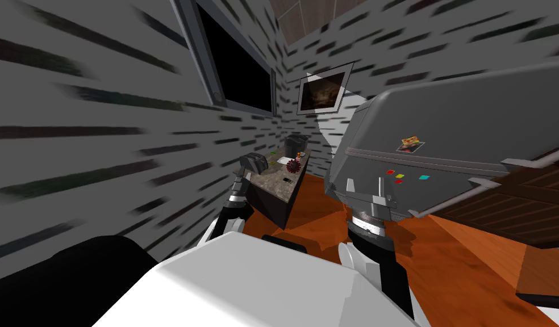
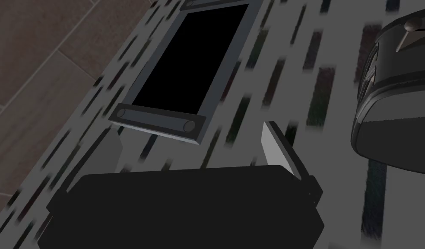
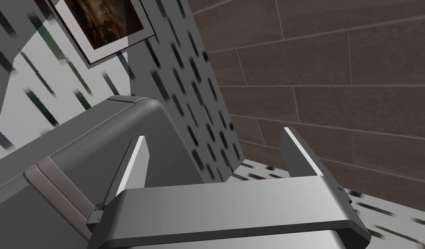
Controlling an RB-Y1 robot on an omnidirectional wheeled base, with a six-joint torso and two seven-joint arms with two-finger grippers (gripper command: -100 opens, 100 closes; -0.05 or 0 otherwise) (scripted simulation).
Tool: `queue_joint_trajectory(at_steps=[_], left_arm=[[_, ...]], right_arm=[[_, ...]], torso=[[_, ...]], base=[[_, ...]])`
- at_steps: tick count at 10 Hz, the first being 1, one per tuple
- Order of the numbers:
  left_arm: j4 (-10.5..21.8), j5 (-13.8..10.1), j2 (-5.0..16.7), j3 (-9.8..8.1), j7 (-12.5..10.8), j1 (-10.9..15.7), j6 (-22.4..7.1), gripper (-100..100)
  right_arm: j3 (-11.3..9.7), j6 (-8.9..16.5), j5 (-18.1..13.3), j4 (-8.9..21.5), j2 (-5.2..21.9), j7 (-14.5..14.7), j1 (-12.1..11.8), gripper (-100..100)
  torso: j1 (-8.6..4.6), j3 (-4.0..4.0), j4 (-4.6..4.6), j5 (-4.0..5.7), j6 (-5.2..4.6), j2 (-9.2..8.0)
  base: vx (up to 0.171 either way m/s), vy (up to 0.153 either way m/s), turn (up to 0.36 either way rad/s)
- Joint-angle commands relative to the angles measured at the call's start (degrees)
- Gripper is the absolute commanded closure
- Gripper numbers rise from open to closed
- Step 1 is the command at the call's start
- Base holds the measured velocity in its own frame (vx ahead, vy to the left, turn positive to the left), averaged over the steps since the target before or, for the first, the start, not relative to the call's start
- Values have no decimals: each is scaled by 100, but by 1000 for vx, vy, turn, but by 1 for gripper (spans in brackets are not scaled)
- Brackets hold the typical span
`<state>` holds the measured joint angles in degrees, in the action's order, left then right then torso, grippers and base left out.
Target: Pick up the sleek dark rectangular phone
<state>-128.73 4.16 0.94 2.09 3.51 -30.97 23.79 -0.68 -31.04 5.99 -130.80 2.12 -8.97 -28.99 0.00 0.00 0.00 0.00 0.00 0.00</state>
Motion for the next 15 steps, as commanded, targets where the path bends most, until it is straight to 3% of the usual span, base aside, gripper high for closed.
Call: queue_joint_trajectory(at_steps=[1,7,13,14,15], left_arm=[[23,-46,161,-28,13,-29,-25,-100],[218,-562,994,-314,153,-291,-315,-100],[555,-1548,2038,-730,420,-686,-961,-100],[555,-1568,2126,-730,420,-686,-961,-100],[623,-1776,2332,-794,475,-756,-1106,-100]], right_arm=[[0,0,0,0,0,0,0,0],[-1,0,0,0,-2,0,0,0],[-2,0,0,-1,-2,0,-1,0],[-1,0,0,-1,-2,0,-1,0],[-1,0,0,-1,-1,0,0,0]], torso=[[0,0,0,0,0,0],[-59,0,0,13,2,1],[-95,-13,5,22,0,23],[-84,-17,6,20,1,32],[-58,-20,8,15,-4,34]], base=[[-7,-21,96],[-6,-121,182],[30,-215,250],[51,-139,92],[43,-130,153]])
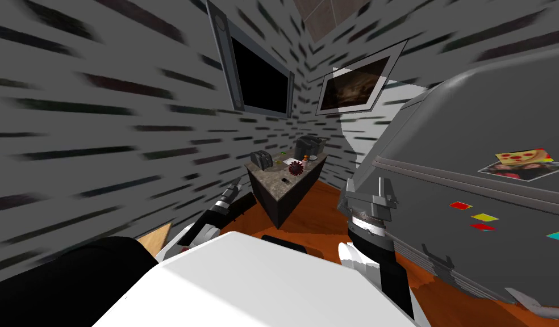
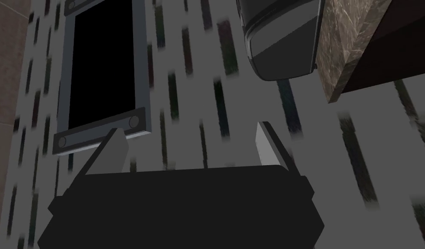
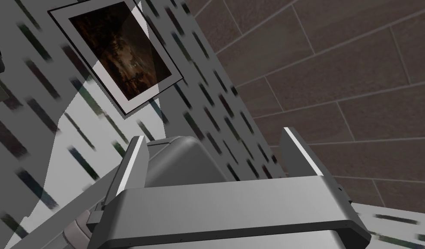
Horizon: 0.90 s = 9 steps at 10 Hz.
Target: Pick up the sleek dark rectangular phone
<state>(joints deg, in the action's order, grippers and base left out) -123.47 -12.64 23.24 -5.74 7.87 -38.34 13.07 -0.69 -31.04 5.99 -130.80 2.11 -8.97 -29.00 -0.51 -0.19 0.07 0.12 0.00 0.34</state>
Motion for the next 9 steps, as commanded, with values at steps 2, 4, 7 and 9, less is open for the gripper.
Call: queue_joint_trajectory(at_steps=[2,4,7,9], left_arm=[[167,-313,372,-73,95,-86,-190,-100],[314,-725,782,-189,215,-216,-528,-100],[389,-1012,1169,-242,277,-279,-711,-100],[466,-1258,1452,-289,340,-338,-903,-100]], right_arm=[[0,0,0,0,0,0,0,0],[0,0,0,0,0,0,1,0],[0,0,0,0,0,0,0,0],[0,0,0,0,0,0,0,0]], torso=[[-13,-5,2,2,0,10],[-12,3,-1,3,-1,-5],[-11,-8,3,2,-3,13],[-3,-14,5,1,-3,26]], base=[[62,-173,160],[39,-177,184],[63,-158,85],[82,-143,89]])
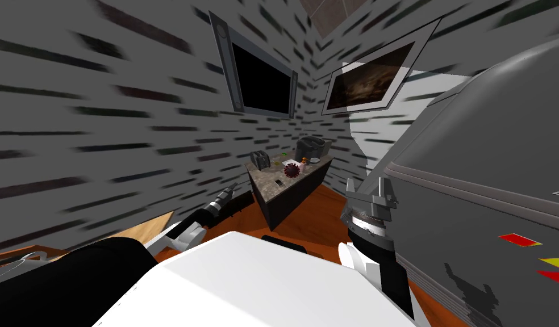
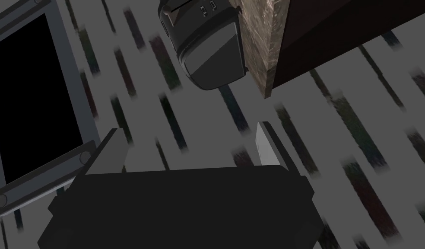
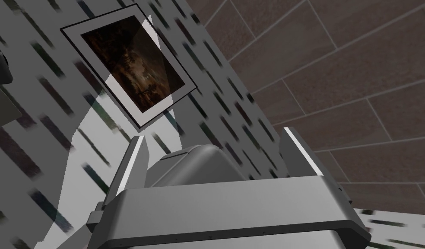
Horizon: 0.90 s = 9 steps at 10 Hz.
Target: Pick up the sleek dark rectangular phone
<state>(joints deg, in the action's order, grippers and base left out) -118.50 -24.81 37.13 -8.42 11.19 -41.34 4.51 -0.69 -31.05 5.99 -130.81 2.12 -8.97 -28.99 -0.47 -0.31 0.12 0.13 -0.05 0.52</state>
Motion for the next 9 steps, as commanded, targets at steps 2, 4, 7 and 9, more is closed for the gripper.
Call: queue_joint_trajectory(at_steps=[2,4,7,9], left_arm=[[45,-291,354,-63,73,-96,-245,-100],[123,-546,652,-98,138,-152,-451,-100],[280,-1061,1189,-148,270,-257,-881,-100],[358,-1306,1465,-162,336,-306,-1103,-100]], right_arm=[[0,0,0,0,0,0,-1,0],[0,0,0,0,0,0,-1,0],[0,0,0,0,0,0,0,0],[0,0,0,0,0,0,0,0]], torso=[[-6,1,-1,0,2,1],[-8,-2,0,0,1,5],[6,-4,1,-2,-1,8],[5,-6,2,-1,-1,9]], base=[[64,-145,77],[74,-155,78],[90,-133,60],[87,-146,47]])
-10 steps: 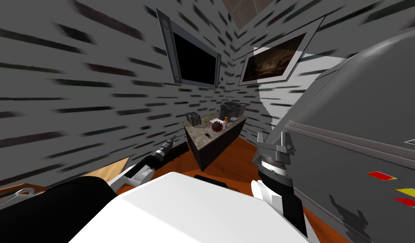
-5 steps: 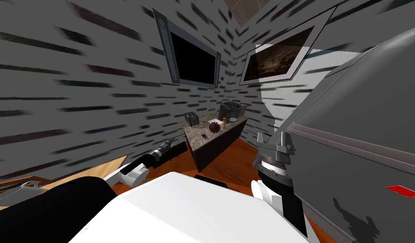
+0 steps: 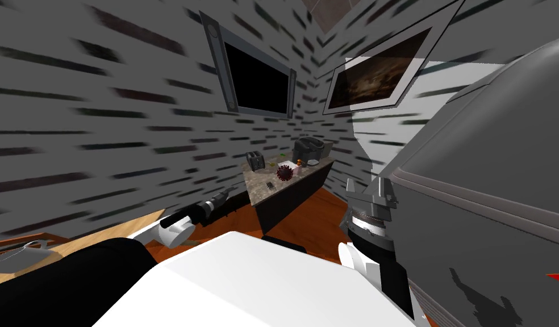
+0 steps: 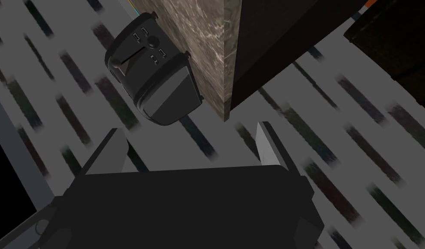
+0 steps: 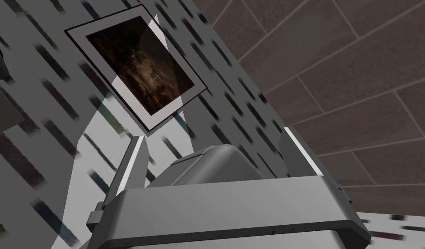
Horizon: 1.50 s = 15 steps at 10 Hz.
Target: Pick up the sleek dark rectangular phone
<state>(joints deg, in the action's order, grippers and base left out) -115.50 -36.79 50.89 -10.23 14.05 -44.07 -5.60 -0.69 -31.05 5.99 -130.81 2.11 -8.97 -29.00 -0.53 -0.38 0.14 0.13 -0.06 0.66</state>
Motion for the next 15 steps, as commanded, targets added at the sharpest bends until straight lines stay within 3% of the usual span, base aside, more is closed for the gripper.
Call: queue_joint_trajectory(at_steps=[1,2,3,4,5,6,9,10,11,12,13,14,15], left_arm=[[58,-122,199,19,51,-33,-92,-100],[136,-381,435,12,117,-79,-318,-100],[136,-381,510,12,117,-79,-318,-100],[212,-637,754,12,182,-122,-542,-100],[212,-637,819,12,182,-122,-545,-100],[286,-871,1015,19,246,-163,-773,-100],[358,-1140,1424,34,309,-202,-1001,-100],[429,-1379,1621,57,370,-238,-1228,-100],[429,-1384,1719,57,370,-238,-1228,-100],[497,-1622,1934,88,429,-273,-1451,-100],[497,-1622,2007,88,429,-273,-1451,-100],[563,-1853,2239,126,485,-307,-1670,-100],[563,-1853,2288,126,485,-307,-1671,-100]], right_arm=[[0,0,0,0,0,0,0,0],[0,0,0,0,0,0,0,0],[0,0,0,0,0,0,0,0],[0,0,0,0,0,0,0,0],[0,0,0,0,0,0,0,0],[0,0,0,0,1,0,0,0],[0,0,0,0,0,0,0,0],[0,0,0,0,0,0,0,0],[0,0,0,0,0,0,0,0],[0,0,0,0,1,0,0,0],[0,0,0,0,1,0,0,0],[1,0,0,0,1,0,0,0],[0,0,0,0,0,0,0,0]], torso=[[0,0,0,0,0,0],[5,1,0,0,-1,-3],[-7,-2,1,2,0,3],[7,-2,1,1,-1,2],[15,-1,1,-3,0,0],[17,0,0,-3,-1,-1],[2,-8,3,0,-1,13],[4,-6,3,1,-2,8],[8,-8,3,-1,-2,12],[19,-5,3,-2,-1,7],[13,-9,4,-2,-2,14],[20,-8,4,-3,-1,11],[10,-9,4,-2,-2,14]], base=[[85,-147,41],[105,-181,37],[97,-137,33],[89,-114,29],[87,-118,14],[106,-133,11],[115,-147,11],[120,-140,-6],[104,-111,1],[131,-133,-19],[120,-110,-1],[127,-142,-34],[112,-105,-2]])
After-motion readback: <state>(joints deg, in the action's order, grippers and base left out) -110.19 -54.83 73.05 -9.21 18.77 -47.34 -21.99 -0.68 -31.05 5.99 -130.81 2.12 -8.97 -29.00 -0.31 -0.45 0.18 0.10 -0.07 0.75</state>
